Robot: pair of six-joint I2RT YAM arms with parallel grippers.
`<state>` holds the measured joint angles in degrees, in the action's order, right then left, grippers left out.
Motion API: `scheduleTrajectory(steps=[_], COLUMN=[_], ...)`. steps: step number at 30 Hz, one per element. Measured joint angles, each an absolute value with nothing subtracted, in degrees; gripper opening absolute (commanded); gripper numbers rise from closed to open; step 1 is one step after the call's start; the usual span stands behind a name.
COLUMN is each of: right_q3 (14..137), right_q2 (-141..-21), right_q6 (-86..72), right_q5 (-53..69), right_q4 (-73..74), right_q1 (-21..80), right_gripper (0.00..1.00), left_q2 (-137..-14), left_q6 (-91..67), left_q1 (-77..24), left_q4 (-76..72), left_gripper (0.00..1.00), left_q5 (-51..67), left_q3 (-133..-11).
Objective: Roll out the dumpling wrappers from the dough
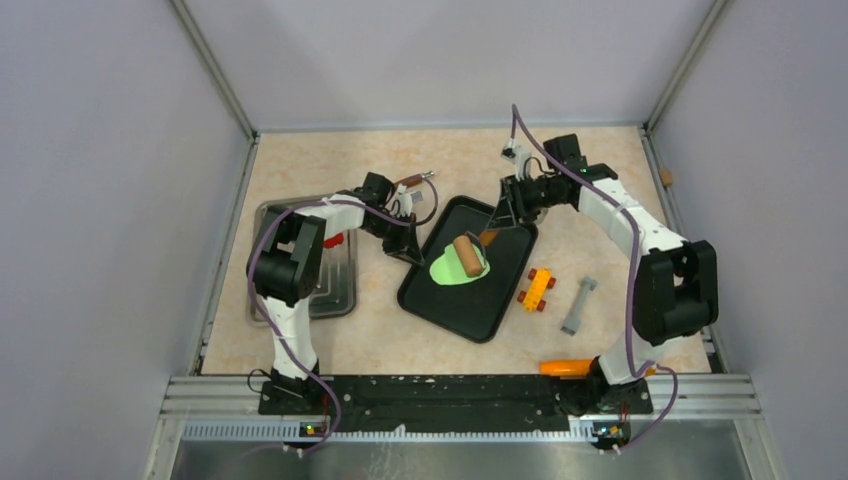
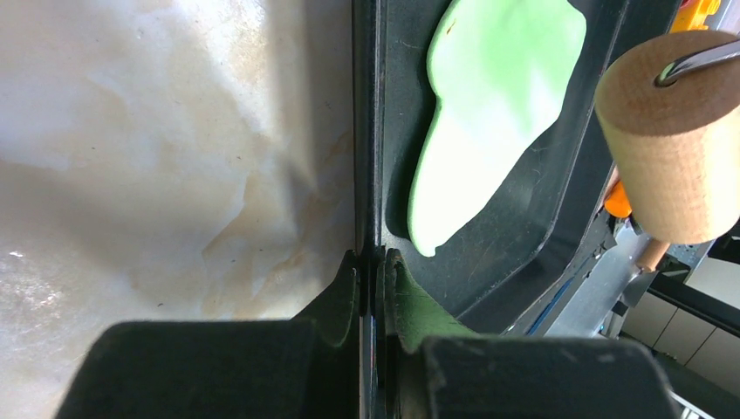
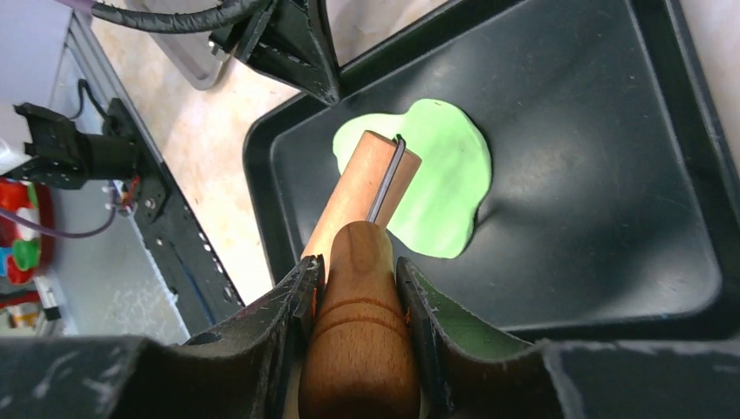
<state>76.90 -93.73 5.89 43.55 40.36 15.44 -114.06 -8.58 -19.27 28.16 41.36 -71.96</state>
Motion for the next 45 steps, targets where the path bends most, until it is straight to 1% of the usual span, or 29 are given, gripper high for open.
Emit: scheduleTrajectory(steps=[5,10,19,30,45], right_q3=[72.6,69.9,67.7,64.8,63.8], right_q2=[-94.1,-96.4,-95.4,-93.5,-92.6], right_q6=[-0.4,-2.7,-0.1,1.7,3.4], right_q5=[45.6,39.9,35.9,36.4,37.2], right_q4=[32.5,29.1,30.1,30.7,33.1], right_q1=[15.6,15.6,15.4,11.7,5.8], right_gripper=[0.00,0.00,0.00,0.00,0.00], left_q2=[-114.1,-114.1,-114.1,-114.1,-114.1], left_q6=[-8.1,-8.0,-7.9,-8.0,-8.7], left_q1=[-19.3,-19.3,-19.3,-19.3,-19.6], left_q4=[28.3,28.3,28.3,28.3,27.4], left_gripper=[0.00,0.00,0.00,0.00,0.00], left_q5=[41.3,41.3,41.4,41.4,41.6], left_q3=[-72.0,-72.0,-72.0,-72.0,-72.0])
